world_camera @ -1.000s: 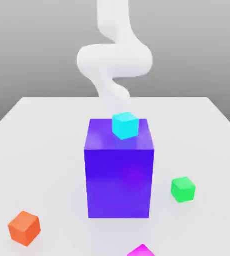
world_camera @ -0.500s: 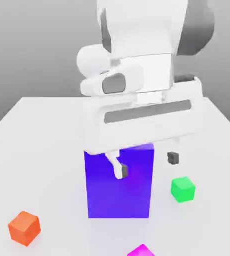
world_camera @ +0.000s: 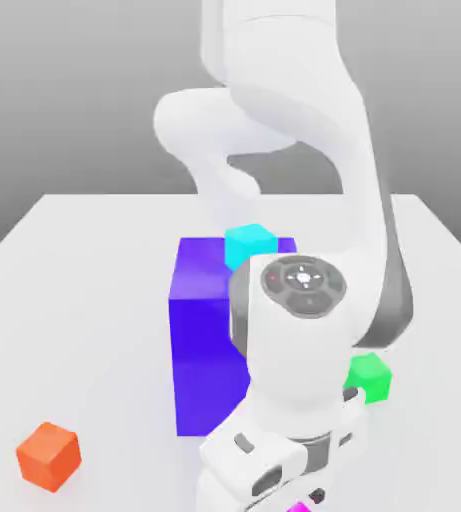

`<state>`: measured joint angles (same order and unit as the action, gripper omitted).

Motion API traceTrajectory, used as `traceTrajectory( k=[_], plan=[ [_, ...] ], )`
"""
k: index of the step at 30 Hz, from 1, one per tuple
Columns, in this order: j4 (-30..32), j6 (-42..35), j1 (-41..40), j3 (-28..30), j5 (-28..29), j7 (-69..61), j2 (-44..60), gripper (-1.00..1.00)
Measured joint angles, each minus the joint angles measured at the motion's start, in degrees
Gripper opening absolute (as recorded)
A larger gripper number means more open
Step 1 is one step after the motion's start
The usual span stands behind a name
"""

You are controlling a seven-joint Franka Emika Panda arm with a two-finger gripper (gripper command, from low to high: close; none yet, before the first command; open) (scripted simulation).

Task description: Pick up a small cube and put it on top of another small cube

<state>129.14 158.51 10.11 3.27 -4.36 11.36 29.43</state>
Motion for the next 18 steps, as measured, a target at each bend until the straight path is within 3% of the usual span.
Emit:
traceTrajectory(
  k=[5,9,18],
  plan=[
    [-0.03,0.06,-0.03,-0.03,0.02,0.0,0.17,-1.0],
    [1.53,-5.4,0.58,0.75,0.9,0.67,-6.84,-1.0],
    [18.65,-6.1,8.48,-7.13,-4.29,10.26,-24.52,-1.0]
  ],
)
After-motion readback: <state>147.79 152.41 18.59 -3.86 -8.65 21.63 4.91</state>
